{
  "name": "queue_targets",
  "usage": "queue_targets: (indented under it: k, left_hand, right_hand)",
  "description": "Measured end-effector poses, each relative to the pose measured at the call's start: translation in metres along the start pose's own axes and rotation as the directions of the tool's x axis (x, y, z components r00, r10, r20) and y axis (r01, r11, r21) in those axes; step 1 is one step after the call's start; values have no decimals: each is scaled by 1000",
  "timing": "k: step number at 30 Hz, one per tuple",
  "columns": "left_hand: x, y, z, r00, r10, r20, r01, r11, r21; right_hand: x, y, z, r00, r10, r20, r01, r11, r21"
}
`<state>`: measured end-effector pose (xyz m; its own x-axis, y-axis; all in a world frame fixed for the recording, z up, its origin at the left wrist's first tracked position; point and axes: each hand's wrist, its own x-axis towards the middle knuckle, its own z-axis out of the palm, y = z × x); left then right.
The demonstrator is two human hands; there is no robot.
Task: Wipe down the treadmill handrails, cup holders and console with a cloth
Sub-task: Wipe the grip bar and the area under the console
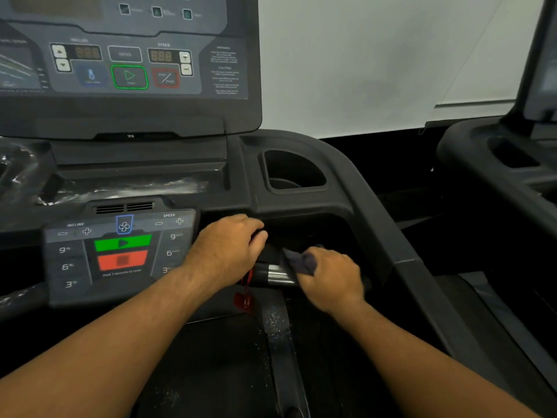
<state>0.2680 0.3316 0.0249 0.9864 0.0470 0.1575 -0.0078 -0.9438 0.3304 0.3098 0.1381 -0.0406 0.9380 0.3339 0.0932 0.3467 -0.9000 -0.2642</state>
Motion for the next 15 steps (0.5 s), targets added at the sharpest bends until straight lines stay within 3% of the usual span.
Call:
queue_targets:
  k: [4, 6, 10, 12, 15]
  left_hand:
    - [-7, 4, 11, 997, 38, 65, -38, 999, 0]
    - [-7, 8, 13, 997, 42, 65, -42, 999, -2]
    - [-3, 16, 15, 995, 19, 94, -19, 1000, -1]
    - [-3, 19, 16, 992, 1, 128, -2, 1000, 10]
    - [-2, 21, 18, 987, 3, 158, -10, 999, 42]
  right_hand:
    - [4, 13, -8, 968, 249, 33, -251, 962, 107]
    - [10, -4, -12, 961, 268, 62, -273, 959, 75]
    - [0, -38, 0, 994, -85, -61, 88, 995, 41]
    - [-8, -42, 11, 945, -301, -130, 314, 945, 94]
    - [-14, -7, 20, 840, -535, -89, 538, 843, 19]
